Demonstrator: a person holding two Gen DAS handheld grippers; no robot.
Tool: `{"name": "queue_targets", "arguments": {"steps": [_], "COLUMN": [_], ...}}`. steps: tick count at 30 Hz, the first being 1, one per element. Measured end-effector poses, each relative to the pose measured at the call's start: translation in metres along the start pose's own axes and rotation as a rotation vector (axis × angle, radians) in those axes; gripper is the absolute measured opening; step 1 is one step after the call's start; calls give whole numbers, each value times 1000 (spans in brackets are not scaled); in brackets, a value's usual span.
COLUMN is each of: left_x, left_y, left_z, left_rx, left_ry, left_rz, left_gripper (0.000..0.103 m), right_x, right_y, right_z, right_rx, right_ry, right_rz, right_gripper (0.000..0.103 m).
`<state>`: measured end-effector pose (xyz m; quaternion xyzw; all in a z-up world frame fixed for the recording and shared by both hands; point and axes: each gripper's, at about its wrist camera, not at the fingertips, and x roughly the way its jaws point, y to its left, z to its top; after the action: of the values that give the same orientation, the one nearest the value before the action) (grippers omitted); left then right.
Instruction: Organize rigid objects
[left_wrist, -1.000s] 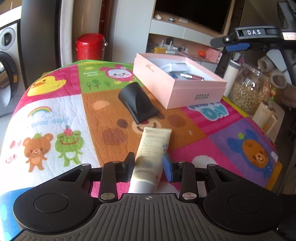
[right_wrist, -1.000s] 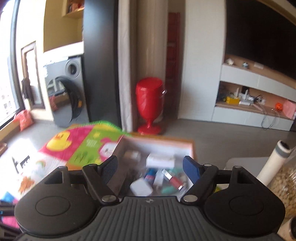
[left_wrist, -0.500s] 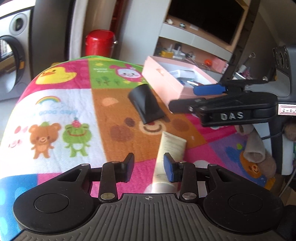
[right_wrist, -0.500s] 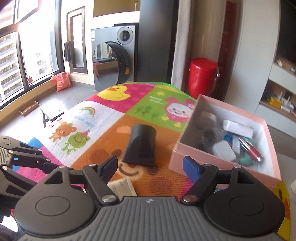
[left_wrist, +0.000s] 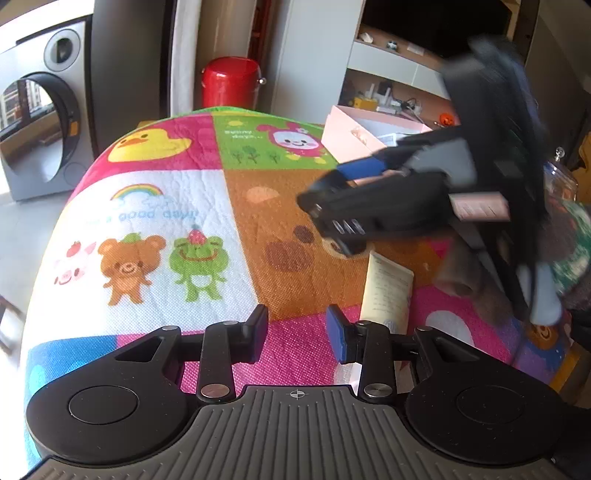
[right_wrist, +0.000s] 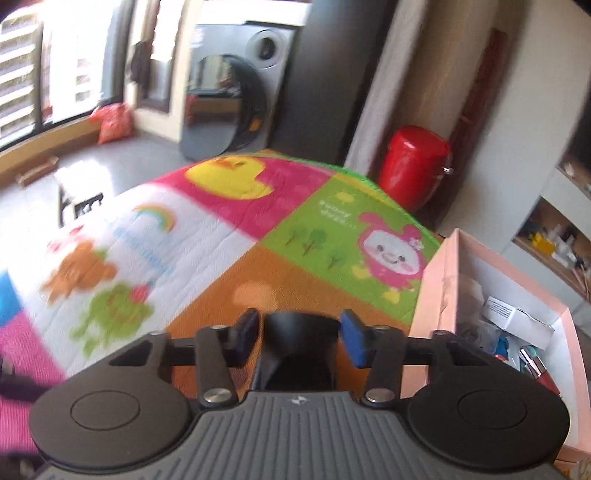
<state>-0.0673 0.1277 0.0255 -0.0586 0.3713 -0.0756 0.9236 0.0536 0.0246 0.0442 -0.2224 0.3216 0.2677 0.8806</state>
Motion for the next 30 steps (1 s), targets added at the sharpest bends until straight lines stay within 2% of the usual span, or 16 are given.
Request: {"name": "queue_targets", "arguments": {"steps": [5,12,16,19,20,22,23,24,27,30], "left_x": [2,1,-1,-4,-6,-9,-10,-11,-7,0], "left_y": [-10,-27,-32,-31,-30,-30,-33,-38,-57,-74], "left_z": [2,8,10,12,12,13,12,11,8,8], "left_rx": [26,80,101,111,110,123,145,176,269,337], "left_ry": [4,3,7,12,11,26,36,45,78,88], "left_rz": [-12,-22,-22,-38,-59,-115,-135,-146,-152,-119], "left_gripper": [38,38,38,38,38,38,38,38,38,38], "right_x": [-33,-65,-78,-85,-88,-95,-98,-100,-107,-107], "right_y": [10,-20,-44,-68,-76,-91,-97,-102,-111,-110], "right_z": [-35,-75,-101,-123,-130,-145,-152,-160,-177,-183], "right_rx": [-129,-101,-24,79,117,219,266,313,419,455], "right_ry": [-28,-45,-36,-9,1,25,32,36,17,-12], "right_rz": [-46,-129,-186,-237,-236,-204,-182,-157,-114,-109], "right_gripper": [47,47,47,48,50,61,67,69,73,78]}}
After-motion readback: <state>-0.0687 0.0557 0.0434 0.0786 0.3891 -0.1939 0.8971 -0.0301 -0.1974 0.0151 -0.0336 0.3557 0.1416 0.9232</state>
